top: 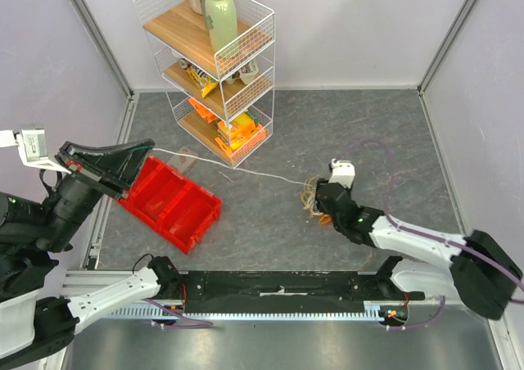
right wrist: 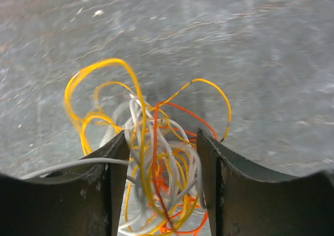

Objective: Untangle the cables

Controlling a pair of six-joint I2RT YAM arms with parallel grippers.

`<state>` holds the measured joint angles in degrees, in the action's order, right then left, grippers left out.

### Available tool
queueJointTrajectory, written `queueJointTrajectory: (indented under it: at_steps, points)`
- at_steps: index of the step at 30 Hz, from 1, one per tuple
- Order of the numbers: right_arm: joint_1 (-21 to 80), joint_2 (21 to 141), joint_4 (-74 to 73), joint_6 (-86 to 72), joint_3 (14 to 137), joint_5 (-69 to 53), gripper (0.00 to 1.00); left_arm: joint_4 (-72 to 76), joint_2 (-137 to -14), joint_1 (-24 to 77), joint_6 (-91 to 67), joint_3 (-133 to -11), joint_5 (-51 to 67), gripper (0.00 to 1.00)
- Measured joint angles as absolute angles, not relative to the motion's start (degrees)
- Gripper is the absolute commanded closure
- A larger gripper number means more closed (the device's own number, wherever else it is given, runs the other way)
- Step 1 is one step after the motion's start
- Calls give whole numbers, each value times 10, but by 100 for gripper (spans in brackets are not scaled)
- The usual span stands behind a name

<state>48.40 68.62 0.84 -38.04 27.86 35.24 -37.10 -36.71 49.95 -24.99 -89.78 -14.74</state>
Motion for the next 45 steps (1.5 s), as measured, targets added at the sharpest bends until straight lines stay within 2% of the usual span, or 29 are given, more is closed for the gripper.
queueJointTrajectory:
  at_steps: [6, 8, 12, 15, 25, 31, 36, 40, 45]
  points:
    - [416, 594, -72, -406, 263, 378, 29, -377, -417, 500, -204, -929, -195, 98]
    - [384, 590, -89, -411, 262, 377, 23, -380, -430, 500, -194, -932, -203, 98]
    - [298, 606, -117, -427, 262, 352, 21, -398, -453, 500, -179, -951, -221, 98]
    - [249, 626, -132, -431, 263, 333, 15, -404, -463, 500, -170, -983, -228, 98]
    - [209, 602, -151, -405, 269, 294, 12, -402, -467, 500, -152, -1053, -239, 99]
    - [105, 619, -148, -403, 277, 262, 11, -412, -482, 500, -127, -1071, -262, 98]
    - [64, 628, -144, -394, 277, 240, 10, -416, -475, 500, -110, -1108, -281, 98]
    - [40, 630, -143, -369, 280, 218, 12, -414, -452, 500, -110, -1092, -288, 98]
    - [39, 632, -147, -314, 306, 184, 14, -392, -426, 500, -137, -984, -244, 98]
